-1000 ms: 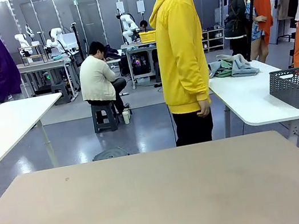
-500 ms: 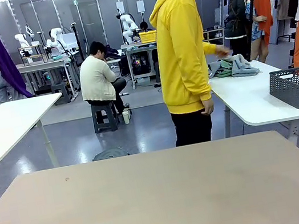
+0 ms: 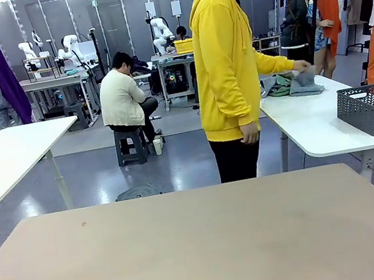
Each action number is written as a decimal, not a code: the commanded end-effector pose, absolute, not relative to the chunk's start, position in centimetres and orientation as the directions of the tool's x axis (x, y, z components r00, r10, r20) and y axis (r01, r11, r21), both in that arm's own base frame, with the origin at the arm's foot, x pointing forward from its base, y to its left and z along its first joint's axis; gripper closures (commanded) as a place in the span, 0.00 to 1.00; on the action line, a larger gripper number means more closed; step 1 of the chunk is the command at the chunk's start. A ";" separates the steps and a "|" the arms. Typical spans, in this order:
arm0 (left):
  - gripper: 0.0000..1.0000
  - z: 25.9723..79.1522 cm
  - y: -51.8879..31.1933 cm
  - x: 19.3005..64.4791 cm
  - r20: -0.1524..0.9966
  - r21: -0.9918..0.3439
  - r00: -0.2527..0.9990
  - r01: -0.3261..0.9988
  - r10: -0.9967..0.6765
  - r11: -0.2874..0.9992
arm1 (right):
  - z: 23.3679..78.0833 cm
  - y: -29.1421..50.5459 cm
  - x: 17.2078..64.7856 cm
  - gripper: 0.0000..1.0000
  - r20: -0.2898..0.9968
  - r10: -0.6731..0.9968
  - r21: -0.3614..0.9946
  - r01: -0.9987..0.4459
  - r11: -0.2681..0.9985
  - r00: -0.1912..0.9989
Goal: Fold the towels and place them in the basket.
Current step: When a person lays out a Towel with hook on the table, fold it in half twice.
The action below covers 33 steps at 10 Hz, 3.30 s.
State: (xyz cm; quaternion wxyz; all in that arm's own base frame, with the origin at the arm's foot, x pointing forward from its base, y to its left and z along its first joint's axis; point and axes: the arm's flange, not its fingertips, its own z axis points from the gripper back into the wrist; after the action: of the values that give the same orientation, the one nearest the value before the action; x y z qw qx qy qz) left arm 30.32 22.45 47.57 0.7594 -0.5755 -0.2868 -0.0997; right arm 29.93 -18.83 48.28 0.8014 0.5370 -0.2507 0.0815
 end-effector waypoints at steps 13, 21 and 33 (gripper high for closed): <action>0.00 47.6 22.5 30.3 0.555 -0.816 0.813 0.491 0.177 0.304 | 48.3 -18.9 29.9 0.00 0.501 -0.134 0.814 -0.413 0.408 0.855; 0.00 47.6 22.5 30.3 0.555 -0.816 0.813 0.491 0.177 0.304 | 48.3 -18.9 29.9 0.00 0.501 -0.134 0.814 -0.413 0.408 0.855; 0.00 47.6 22.5 30.3 0.555 -0.816 0.813 0.491 0.177 0.304 | 48.3 -18.9 29.9 0.00 0.501 -0.134 0.814 -0.413 0.408 0.855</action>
State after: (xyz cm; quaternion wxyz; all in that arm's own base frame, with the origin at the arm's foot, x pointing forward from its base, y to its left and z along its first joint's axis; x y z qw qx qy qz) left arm 30.32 22.45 47.57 0.7594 -0.5755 -0.2868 -0.0997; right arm 29.93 -18.83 48.28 0.8014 0.5370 -0.2507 0.0815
